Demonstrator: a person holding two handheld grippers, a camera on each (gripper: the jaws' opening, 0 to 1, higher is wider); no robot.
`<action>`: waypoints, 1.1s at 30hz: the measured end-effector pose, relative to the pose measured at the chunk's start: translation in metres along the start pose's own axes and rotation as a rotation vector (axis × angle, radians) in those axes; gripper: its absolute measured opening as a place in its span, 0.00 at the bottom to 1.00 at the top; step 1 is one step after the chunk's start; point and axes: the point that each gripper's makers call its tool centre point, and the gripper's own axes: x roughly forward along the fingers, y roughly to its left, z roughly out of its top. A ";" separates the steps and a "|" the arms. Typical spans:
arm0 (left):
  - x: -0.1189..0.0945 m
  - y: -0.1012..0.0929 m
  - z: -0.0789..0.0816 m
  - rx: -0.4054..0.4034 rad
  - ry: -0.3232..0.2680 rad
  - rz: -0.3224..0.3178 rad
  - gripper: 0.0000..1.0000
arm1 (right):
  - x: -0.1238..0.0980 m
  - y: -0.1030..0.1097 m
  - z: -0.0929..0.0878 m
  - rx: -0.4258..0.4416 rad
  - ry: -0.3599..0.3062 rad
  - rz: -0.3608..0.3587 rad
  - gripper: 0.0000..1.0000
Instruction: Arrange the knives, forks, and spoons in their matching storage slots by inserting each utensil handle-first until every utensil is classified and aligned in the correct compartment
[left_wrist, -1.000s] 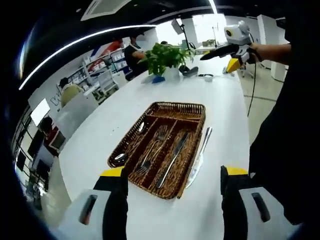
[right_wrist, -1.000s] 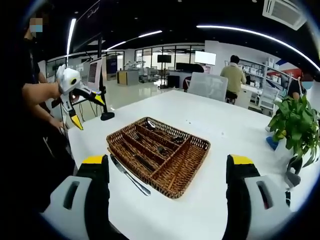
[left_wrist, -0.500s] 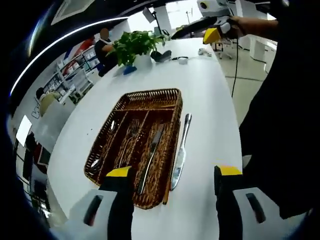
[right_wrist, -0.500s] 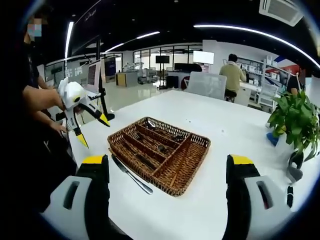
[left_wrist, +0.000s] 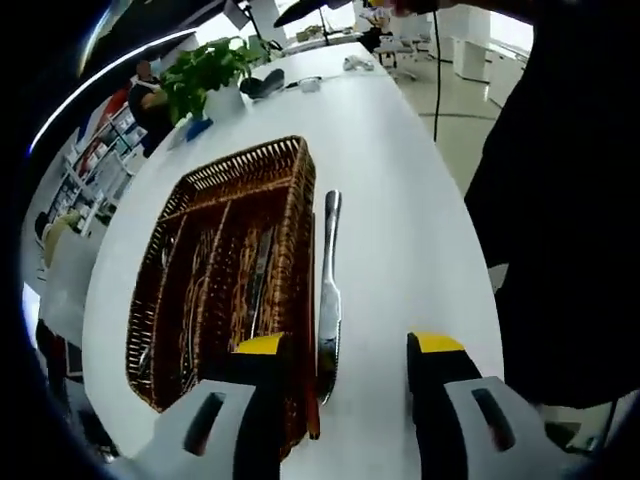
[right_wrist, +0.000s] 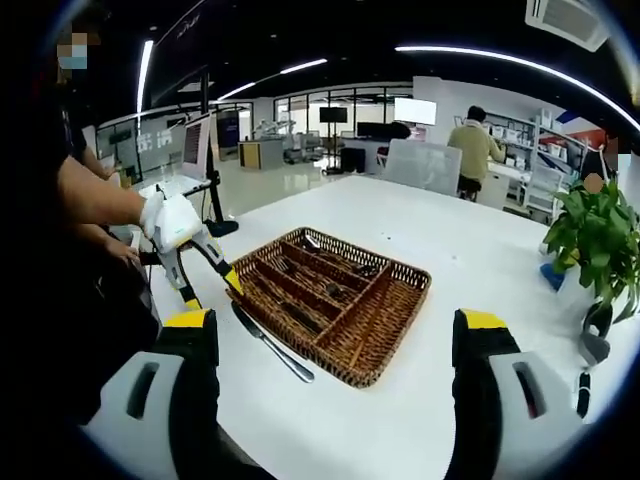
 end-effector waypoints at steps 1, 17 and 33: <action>0.005 0.000 -0.003 -0.004 0.008 -0.012 0.47 | 0.000 0.001 0.000 0.001 0.000 0.001 1.00; 0.037 -0.006 -0.016 -0.065 0.045 -0.086 0.45 | -0.008 -0.002 -0.007 0.040 -0.004 -0.020 1.00; 0.035 -0.012 -0.013 -0.120 0.024 -0.094 0.45 | -0.008 -0.001 -0.008 0.045 -0.003 -0.017 1.00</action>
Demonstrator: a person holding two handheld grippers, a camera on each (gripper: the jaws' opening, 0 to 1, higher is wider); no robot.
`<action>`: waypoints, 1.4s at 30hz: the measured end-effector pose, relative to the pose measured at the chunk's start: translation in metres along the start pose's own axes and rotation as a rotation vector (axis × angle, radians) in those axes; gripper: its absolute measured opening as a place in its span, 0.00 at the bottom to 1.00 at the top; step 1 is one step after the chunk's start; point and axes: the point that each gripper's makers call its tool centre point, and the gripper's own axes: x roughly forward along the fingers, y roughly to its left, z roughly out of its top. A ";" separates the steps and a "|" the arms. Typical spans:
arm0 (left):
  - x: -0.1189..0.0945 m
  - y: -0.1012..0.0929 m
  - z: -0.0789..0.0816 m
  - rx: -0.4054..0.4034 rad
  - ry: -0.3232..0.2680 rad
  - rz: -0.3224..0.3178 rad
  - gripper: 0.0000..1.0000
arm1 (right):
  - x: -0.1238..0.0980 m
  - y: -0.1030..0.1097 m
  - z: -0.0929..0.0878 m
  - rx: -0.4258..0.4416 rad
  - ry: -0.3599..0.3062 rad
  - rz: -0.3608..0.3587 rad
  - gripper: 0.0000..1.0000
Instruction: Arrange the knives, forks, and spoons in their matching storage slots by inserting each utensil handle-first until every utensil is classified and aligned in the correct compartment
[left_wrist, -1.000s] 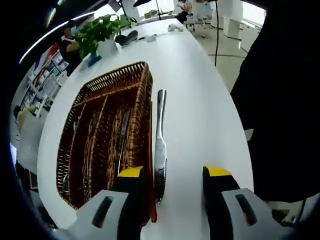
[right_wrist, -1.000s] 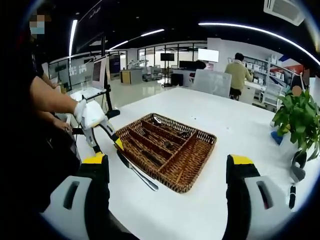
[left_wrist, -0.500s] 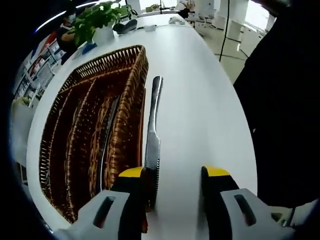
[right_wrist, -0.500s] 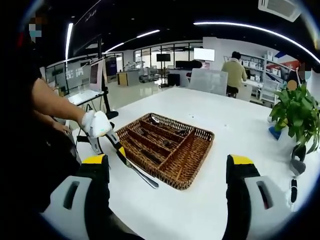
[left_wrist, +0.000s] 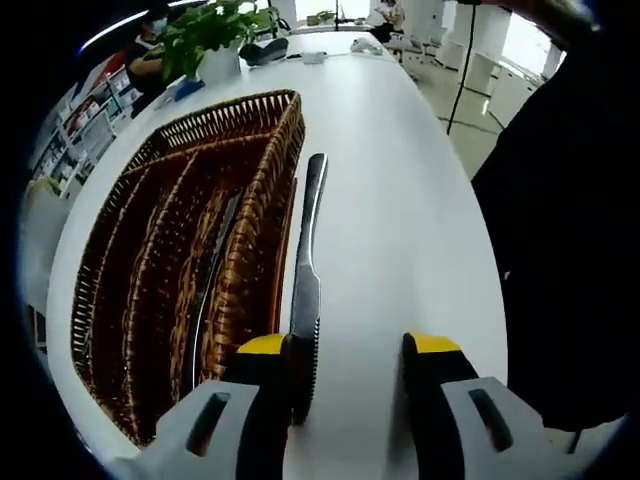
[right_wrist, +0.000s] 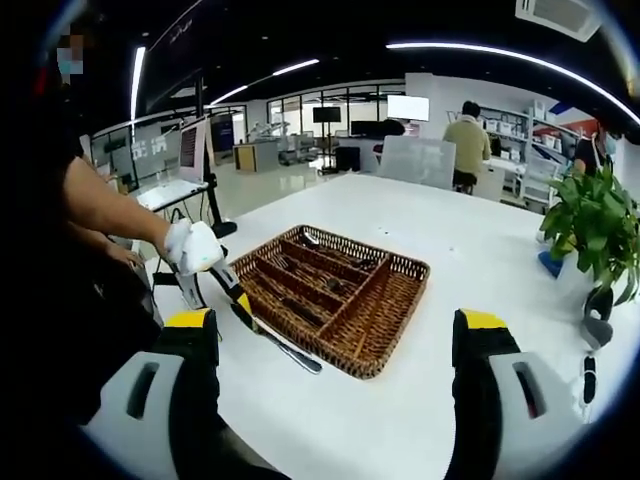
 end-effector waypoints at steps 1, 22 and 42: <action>0.000 -0.001 0.000 0.005 0.001 -0.001 0.45 | 0.000 0.000 0.000 0.000 -0.001 0.000 1.00; 0.000 0.009 -0.001 -0.053 -0.012 0.049 0.26 | -0.003 0.005 -0.001 -0.004 0.003 0.001 1.00; -0.002 -0.004 -0.009 0.047 0.087 -0.020 0.12 | -0.004 0.011 -0.001 -0.005 -0.001 0.008 1.00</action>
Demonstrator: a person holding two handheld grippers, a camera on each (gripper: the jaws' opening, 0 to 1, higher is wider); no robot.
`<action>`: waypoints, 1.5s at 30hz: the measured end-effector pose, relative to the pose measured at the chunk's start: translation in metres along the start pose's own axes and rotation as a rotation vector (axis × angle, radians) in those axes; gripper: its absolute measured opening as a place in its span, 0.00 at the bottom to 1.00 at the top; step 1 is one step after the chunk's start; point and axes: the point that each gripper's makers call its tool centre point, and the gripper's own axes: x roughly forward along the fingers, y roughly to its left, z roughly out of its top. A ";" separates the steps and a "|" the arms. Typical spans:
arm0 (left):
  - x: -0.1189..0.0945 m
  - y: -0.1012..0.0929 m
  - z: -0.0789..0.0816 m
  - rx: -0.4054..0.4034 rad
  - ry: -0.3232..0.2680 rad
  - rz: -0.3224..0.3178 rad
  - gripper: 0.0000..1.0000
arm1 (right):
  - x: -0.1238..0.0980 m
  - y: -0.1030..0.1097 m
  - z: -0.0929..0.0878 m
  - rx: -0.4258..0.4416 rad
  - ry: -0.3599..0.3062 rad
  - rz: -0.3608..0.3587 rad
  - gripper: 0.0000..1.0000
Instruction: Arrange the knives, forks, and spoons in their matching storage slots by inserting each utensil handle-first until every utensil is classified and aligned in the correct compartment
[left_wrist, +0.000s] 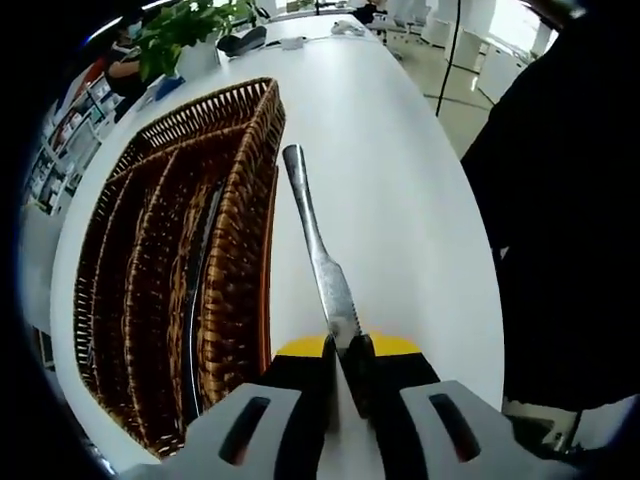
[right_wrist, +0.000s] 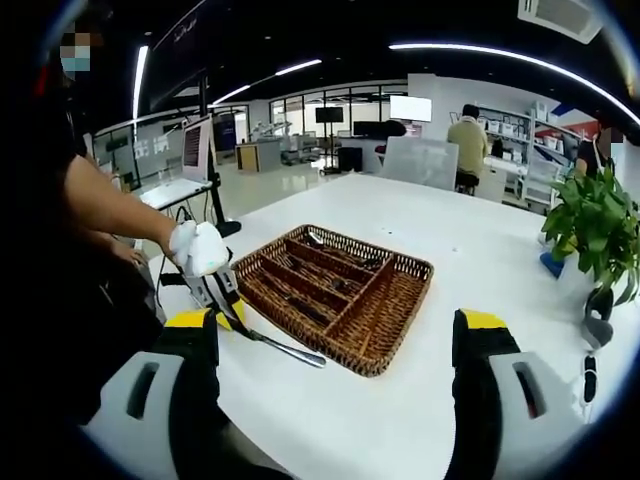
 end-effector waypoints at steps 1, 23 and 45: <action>0.000 0.000 0.000 -0.007 0.002 0.003 0.11 | 0.000 0.001 -0.001 -0.001 0.002 0.004 1.00; -0.011 -0.005 -0.006 0.021 0.065 -0.024 0.10 | 0.014 0.022 -0.023 -0.139 0.107 0.109 1.00; -0.021 -0.001 -0.001 0.070 0.086 -0.015 0.10 | 0.044 0.048 -0.062 -0.399 0.264 0.362 0.68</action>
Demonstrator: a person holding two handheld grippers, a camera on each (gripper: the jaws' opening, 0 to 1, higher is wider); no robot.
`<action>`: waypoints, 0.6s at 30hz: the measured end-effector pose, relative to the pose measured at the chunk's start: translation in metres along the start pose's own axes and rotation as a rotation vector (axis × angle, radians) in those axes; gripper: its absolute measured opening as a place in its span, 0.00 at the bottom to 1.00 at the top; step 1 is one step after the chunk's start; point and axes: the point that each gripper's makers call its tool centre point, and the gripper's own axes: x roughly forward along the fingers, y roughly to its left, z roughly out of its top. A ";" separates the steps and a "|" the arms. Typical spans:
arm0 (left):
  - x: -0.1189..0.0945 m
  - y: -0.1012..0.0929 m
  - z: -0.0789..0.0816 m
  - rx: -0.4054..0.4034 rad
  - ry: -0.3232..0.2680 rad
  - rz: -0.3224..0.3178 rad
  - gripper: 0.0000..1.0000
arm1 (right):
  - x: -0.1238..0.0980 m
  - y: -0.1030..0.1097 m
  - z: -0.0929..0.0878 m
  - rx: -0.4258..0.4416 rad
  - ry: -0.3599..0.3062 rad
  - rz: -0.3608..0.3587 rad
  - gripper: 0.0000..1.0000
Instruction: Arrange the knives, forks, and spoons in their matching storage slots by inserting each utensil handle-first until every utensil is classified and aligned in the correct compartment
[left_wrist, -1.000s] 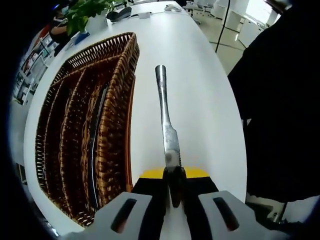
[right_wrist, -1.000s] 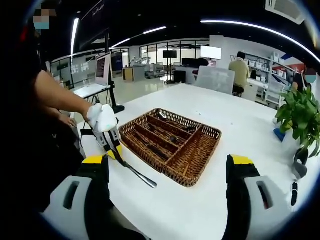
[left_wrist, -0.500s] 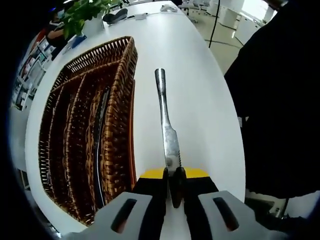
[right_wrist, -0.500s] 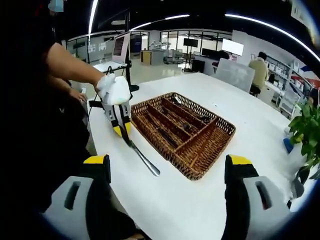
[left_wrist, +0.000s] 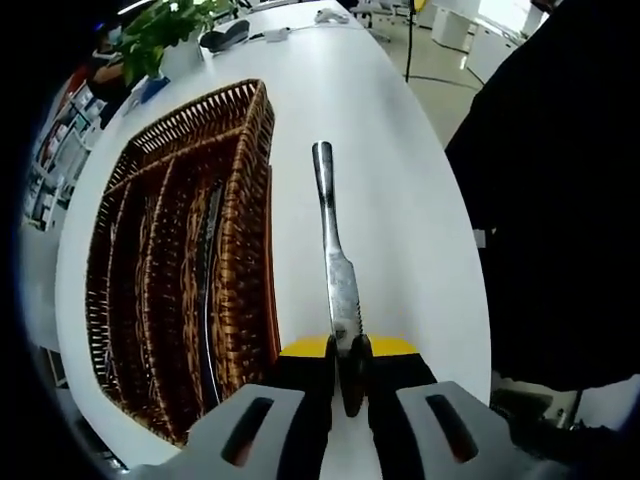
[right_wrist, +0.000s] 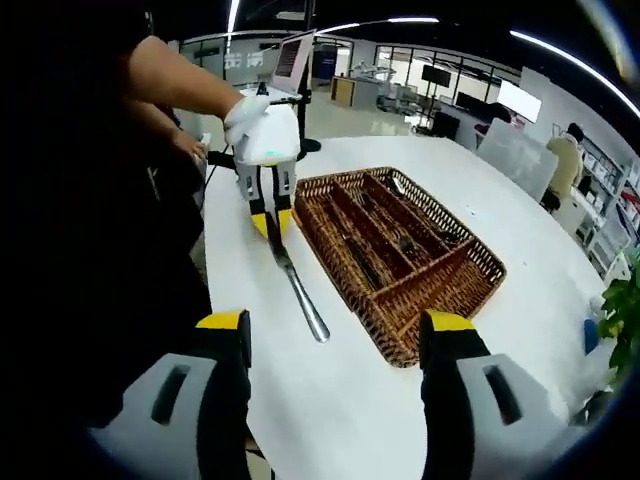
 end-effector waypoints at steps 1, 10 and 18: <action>0.000 0.000 0.000 0.000 0.000 0.000 0.10 | 0.002 0.001 -0.001 -0.001 0.008 0.006 0.68; -0.003 0.000 -0.002 0.010 0.008 0.004 0.10 | 0.029 0.003 -0.002 -0.032 0.026 0.082 0.62; -0.005 -0.002 -0.001 0.004 0.011 0.003 0.10 | 0.053 0.012 -0.009 -0.076 0.056 0.120 0.56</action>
